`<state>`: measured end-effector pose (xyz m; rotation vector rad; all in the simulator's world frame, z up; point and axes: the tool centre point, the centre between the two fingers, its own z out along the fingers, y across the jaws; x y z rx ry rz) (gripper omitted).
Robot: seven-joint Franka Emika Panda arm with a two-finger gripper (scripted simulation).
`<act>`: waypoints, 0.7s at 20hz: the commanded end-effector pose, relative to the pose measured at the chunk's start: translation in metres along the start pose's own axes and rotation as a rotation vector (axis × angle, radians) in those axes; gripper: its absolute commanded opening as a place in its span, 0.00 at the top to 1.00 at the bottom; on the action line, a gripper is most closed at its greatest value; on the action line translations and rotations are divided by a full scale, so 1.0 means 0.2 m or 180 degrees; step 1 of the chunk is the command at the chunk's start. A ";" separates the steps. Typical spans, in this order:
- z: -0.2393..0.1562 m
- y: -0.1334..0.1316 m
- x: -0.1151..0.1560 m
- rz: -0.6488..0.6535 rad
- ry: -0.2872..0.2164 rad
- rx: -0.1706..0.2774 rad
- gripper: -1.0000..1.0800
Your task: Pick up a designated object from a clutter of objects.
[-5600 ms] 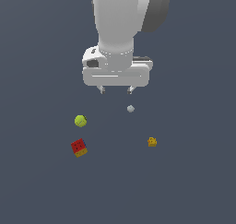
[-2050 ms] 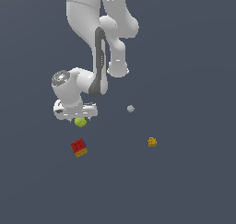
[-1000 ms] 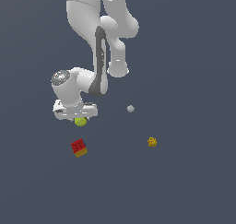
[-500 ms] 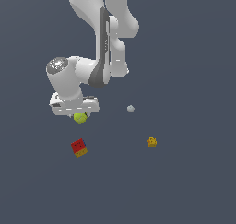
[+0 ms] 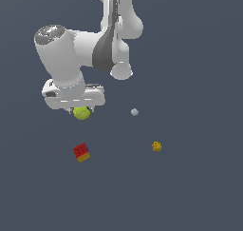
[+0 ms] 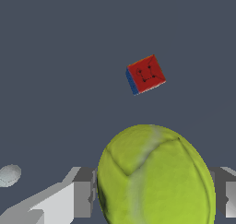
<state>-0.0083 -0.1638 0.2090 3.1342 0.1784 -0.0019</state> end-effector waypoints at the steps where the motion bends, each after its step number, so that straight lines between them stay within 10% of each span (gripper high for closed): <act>1: -0.13 -0.03 0.03 0.0001 0.0001 -0.0002 1.00; 14: -0.77 -0.18 0.22 -0.0004 0.0003 0.0002 1.00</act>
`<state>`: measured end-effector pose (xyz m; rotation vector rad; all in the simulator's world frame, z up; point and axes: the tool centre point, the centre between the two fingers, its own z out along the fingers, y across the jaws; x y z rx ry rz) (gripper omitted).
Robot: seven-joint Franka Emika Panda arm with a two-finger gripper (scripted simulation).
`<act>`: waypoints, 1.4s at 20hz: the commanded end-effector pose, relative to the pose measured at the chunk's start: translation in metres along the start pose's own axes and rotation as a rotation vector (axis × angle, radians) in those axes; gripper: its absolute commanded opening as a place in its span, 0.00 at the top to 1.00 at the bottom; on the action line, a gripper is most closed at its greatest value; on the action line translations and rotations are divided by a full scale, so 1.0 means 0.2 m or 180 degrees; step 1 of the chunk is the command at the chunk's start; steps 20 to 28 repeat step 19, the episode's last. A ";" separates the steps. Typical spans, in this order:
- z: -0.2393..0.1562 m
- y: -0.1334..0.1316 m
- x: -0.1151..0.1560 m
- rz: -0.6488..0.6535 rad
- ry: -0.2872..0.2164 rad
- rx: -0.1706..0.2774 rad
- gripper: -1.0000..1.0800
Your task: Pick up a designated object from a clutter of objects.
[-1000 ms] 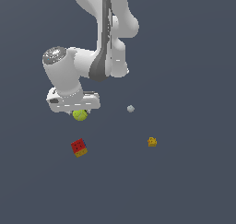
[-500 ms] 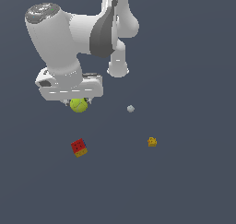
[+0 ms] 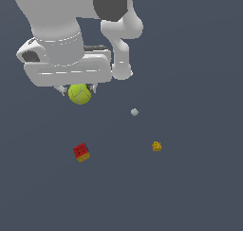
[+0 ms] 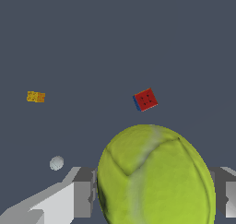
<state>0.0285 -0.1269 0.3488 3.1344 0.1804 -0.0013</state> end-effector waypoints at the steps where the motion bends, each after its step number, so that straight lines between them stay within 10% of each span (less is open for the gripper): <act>1: -0.11 -0.02 0.03 0.0000 0.0001 0.0001 1.00; 28: -0.42 -0.09 0.14 -0.0004 0.0003 0.0006 1.00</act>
